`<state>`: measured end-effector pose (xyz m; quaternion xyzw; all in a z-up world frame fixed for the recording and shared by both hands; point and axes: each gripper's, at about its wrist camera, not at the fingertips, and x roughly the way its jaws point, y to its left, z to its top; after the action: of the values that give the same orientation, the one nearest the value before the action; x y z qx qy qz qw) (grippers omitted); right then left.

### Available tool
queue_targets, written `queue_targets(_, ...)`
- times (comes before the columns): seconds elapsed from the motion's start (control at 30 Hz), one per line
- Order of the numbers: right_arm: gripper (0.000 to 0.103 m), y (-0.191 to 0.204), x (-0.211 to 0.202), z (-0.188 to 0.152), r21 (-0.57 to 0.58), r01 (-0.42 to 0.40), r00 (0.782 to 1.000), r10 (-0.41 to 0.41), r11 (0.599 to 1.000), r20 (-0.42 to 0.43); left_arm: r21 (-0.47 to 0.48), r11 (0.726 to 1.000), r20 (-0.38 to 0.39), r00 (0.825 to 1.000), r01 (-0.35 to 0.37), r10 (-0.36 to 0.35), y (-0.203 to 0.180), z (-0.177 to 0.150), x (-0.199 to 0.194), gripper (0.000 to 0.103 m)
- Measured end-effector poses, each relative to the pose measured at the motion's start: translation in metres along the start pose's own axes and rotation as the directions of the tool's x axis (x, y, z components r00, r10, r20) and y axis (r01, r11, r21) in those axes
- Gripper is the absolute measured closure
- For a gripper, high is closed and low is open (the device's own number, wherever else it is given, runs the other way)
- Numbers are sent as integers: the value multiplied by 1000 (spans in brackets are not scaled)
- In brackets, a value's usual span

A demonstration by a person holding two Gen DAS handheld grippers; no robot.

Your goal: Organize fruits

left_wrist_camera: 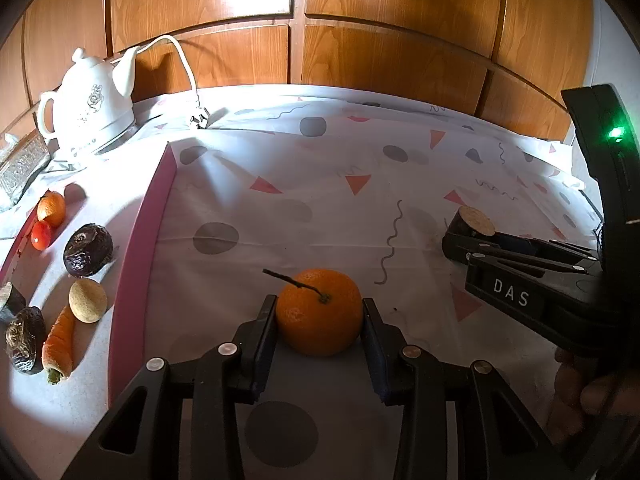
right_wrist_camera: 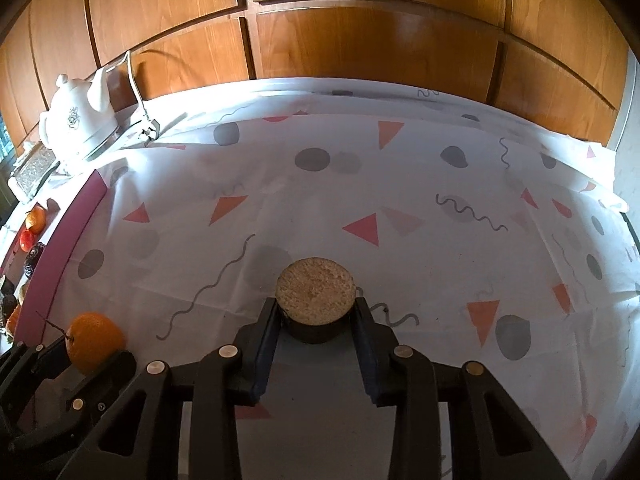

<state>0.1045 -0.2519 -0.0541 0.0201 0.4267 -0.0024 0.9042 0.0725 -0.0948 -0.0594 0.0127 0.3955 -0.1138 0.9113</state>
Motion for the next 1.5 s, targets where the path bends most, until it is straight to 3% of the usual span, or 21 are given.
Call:
queue_targets(0.6,66,-2,-2,-3,14,-11,1000,11,1000,18,13,1000,-17,1000,0,1,0,4,-3,65)
queue_targets(0.7,67,1,-2,-2,5,1,1000,-1,1000,17,-3,999,-30,999,33,-33,2,7,-15,65)
queue_targets(0.9,67,5,-5,0,-4,10,1000,-10,1000,5,0,1000,25,999,30,-30,19,18,-54,64)
queue_targets(1.17,67,60,-42,-2,-97,-156,985,162,983,62,-128,982,76,985,-142,152,99,32,-85,64)
queue_targets(1.3,67,105,-60,-3,-191,-268,955,286,944,73,-201,953,72,967,-227,245,141,32,-89,64)
queue_targets(1.5,67,164,-74,-11,-304,-383,911,412,872,33,-246,930,43,956,-272,291,172,22,-87,63)
